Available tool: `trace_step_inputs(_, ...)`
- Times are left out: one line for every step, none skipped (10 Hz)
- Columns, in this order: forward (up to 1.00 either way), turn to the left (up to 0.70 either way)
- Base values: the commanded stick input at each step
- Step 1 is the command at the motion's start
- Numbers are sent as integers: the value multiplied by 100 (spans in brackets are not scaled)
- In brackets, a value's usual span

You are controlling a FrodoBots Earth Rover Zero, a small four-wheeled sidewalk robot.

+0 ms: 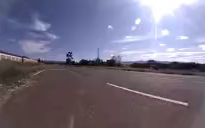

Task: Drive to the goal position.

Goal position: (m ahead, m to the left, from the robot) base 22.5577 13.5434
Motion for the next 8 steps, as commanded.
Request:
trace_step_inputs(100,40)
trace_step_inputs(100,40)
trace_step_inputs(100,39)
trace_step_inputs(100,33)
trace_step_inputs(100,26)
trace_step_inputs(100,10)
trace_step_inputs(100,0)
trace_step_inputs(100,0)
